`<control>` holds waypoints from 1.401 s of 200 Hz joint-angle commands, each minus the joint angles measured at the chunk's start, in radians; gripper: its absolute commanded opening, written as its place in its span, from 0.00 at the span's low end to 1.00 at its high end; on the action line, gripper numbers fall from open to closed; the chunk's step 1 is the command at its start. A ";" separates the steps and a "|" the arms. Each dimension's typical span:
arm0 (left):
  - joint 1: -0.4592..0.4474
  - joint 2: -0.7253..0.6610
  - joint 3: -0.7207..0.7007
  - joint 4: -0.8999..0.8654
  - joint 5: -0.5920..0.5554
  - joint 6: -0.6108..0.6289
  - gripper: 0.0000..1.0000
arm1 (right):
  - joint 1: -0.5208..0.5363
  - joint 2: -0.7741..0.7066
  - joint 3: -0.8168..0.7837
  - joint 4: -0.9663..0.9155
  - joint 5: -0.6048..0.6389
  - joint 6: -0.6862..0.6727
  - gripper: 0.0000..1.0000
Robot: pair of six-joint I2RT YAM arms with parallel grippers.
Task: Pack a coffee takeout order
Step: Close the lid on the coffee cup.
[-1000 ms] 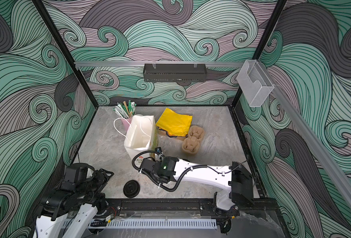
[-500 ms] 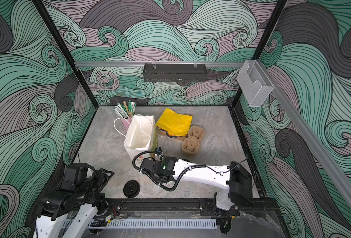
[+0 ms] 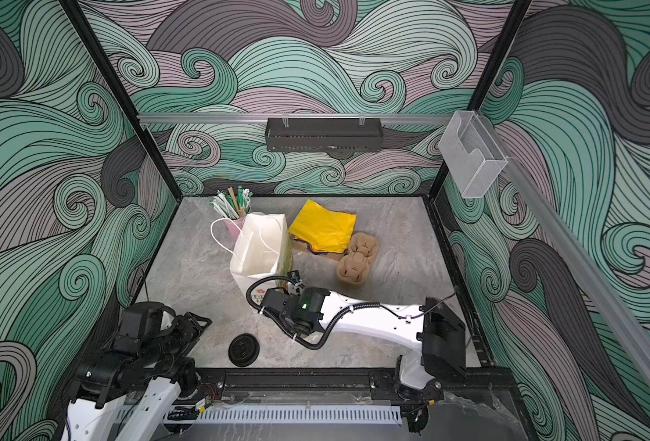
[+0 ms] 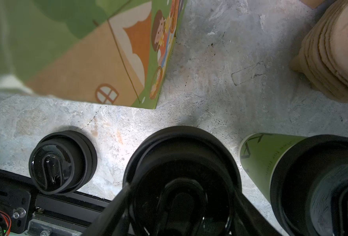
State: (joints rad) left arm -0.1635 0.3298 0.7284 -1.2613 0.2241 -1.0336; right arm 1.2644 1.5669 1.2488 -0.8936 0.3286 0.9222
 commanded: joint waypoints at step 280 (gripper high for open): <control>0.000 0.091 -0.107 0.170 0.327 0.011 0.62 | -0.012 0.045 0.024 -0.073 -0.047 -0.099 0.75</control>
State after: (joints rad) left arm -0.1638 0.4152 0.6163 -1.1061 0.5358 -1.0325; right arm 1.2530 1.5791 1.2655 -0.9173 0.2737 0.8188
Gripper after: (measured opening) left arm 0.618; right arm 0.740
